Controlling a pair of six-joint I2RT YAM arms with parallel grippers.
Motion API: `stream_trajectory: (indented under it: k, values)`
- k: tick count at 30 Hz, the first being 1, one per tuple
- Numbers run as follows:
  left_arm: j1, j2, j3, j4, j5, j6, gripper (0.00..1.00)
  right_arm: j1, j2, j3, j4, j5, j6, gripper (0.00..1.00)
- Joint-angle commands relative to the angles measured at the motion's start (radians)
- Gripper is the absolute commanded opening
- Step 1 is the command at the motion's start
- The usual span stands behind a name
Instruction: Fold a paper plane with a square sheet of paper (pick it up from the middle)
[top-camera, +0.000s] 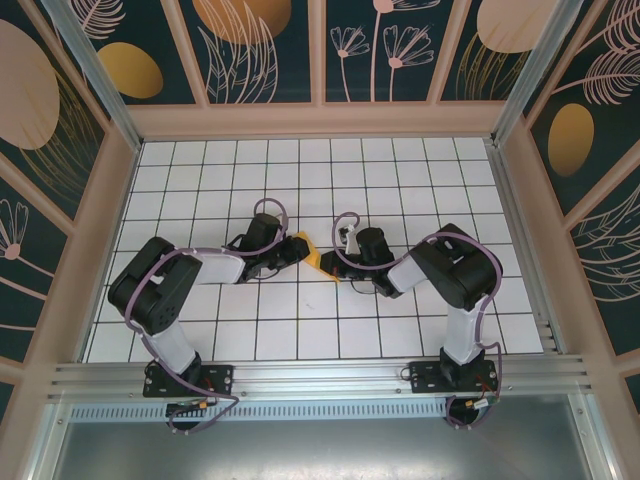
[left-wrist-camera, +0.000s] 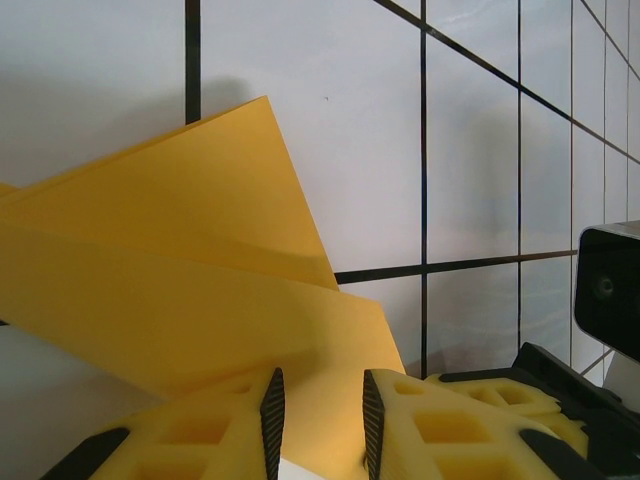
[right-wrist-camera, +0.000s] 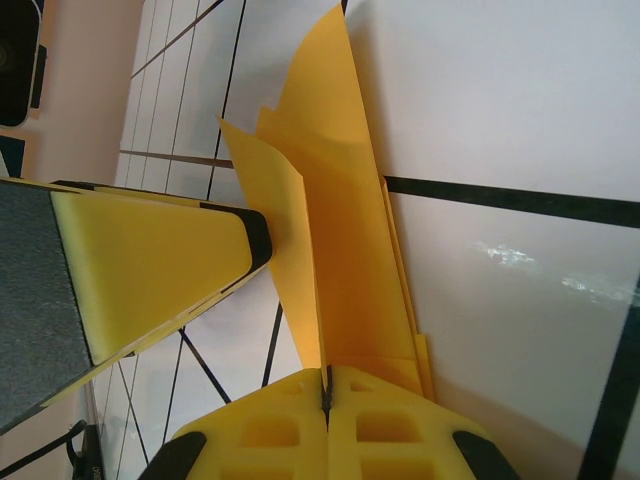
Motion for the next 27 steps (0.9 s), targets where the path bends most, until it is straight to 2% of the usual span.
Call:
stream_trajectory:
  k: [1,19,27]
  values:
    - [-0.004,0.020,0.026,-0.017,-0.014,0.034,0.30,-0.010,0.045,-0.011,-0.092,0.049,0.010,0.00]
    - [-0.004,0.061,0.054,-0.031,-0.039,0.069,0.30,-0.010,0.060,-0.017,-0.088,0.031,0.015,0.00]
    - [-0.004,0.084,0.077,-0.090,-0.065,0.077,0.29,-0.011,0.033,0.005,-0.126,0.015,0.006,0.00]
